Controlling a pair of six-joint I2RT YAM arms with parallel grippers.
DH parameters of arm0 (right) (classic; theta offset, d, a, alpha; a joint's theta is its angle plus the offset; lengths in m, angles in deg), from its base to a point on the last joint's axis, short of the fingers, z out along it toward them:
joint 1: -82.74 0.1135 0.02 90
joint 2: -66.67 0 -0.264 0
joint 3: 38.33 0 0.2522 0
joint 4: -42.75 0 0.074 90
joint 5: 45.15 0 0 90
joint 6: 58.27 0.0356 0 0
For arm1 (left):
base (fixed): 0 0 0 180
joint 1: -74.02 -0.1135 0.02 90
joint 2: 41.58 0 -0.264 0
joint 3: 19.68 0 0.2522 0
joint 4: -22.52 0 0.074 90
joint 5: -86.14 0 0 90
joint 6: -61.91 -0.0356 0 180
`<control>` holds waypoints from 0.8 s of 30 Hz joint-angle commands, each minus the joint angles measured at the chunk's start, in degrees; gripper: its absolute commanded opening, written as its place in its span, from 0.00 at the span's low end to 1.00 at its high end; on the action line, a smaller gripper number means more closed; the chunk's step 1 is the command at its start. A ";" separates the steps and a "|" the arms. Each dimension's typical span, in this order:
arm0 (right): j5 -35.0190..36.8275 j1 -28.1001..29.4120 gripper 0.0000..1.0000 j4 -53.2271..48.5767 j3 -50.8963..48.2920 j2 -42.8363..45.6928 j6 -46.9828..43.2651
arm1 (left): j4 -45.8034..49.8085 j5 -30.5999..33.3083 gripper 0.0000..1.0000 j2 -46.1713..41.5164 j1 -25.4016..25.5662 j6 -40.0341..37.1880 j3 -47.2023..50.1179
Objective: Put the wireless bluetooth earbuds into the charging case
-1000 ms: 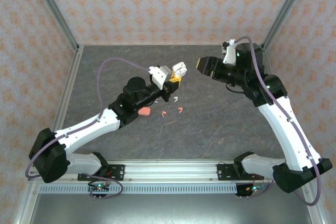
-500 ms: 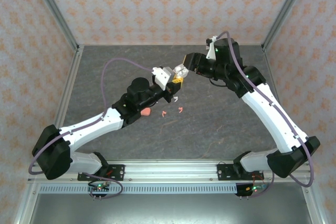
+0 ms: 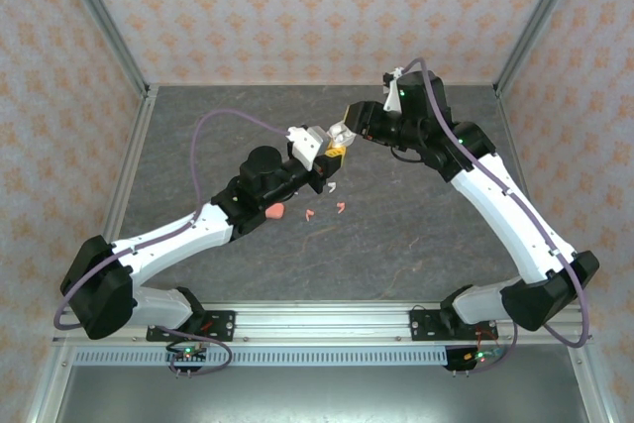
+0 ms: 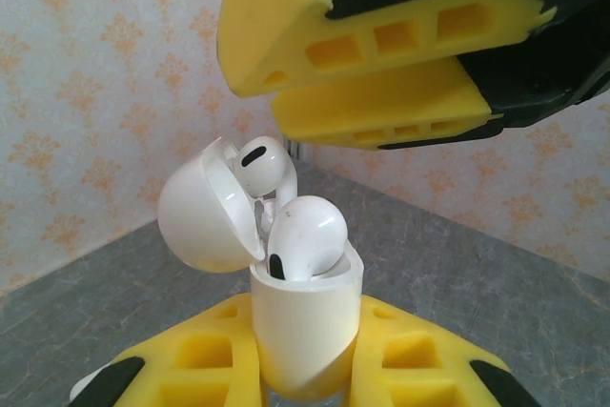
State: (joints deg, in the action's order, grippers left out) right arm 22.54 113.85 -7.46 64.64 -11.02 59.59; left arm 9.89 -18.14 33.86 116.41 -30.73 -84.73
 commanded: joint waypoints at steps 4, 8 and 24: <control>-0.16 0.38 0.35 -1.36 0.42 -0.03 -0.54 | -1.47 1.13 0.00 0.01 0.30 -0.97 -1.77; -0.20 0.46 0.34 -1.87 0.18 -0.06 -0.60 | -1.39 1.31 0.00 0.06 0.32 -0.89 -1.77; -0.06 0.97 0.31 -2.49 -1.28 -0.20 -0.72 | -1.11 1.46 0.00 0.10 0.30 -0.74 -1.75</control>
State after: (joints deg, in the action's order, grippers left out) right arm 22.39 114.48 -9.19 63.76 -11.09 59.59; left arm 9.89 -17.93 33.86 116.41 -30.97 -84.79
